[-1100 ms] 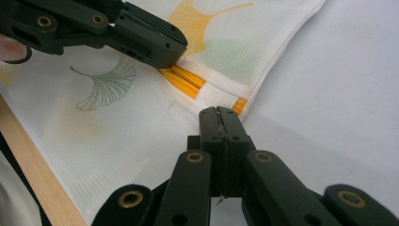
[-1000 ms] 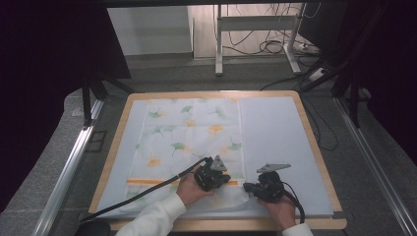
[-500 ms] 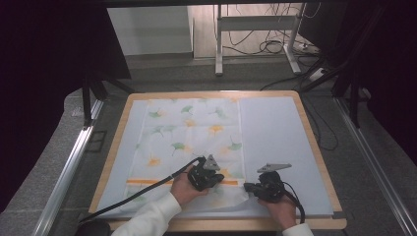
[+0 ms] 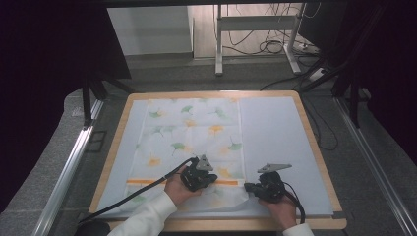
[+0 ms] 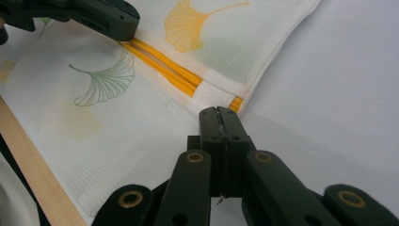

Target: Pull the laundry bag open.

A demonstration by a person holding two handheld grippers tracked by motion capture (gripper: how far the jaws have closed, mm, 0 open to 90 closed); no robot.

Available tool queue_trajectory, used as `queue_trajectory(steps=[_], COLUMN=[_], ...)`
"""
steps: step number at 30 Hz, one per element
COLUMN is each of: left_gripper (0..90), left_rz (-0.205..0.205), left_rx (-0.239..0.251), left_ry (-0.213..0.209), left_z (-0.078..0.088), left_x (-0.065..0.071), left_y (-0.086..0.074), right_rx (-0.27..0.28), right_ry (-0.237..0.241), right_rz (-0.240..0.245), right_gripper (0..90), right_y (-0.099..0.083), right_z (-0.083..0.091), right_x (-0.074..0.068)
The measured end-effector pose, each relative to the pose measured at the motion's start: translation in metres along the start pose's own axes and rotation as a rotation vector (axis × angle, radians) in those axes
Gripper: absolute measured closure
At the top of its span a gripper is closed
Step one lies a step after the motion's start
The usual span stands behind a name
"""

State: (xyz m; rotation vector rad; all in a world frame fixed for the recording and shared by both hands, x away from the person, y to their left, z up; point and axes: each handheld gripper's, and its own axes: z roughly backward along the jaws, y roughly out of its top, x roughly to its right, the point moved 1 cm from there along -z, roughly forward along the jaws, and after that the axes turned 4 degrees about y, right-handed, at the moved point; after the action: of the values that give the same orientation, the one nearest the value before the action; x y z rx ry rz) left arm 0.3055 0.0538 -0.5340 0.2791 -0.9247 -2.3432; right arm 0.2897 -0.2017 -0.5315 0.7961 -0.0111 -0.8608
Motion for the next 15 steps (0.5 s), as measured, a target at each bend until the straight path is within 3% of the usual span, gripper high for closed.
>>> queue_trajectory(steps=[15], left_gripper=[90.0], left_rz=[0.026], left_rx=[-0.007], left_ry=[0.006], left_z=[0.0083], left_x=[-0.0077], left_y=[-0.0094], right_rx=[0.0], right_ry=[-0.019], right_rz=[0.003], right_gripper=[89.6], right_y=[-0.0015], right_z=[0.003], right_x=[0.0024])
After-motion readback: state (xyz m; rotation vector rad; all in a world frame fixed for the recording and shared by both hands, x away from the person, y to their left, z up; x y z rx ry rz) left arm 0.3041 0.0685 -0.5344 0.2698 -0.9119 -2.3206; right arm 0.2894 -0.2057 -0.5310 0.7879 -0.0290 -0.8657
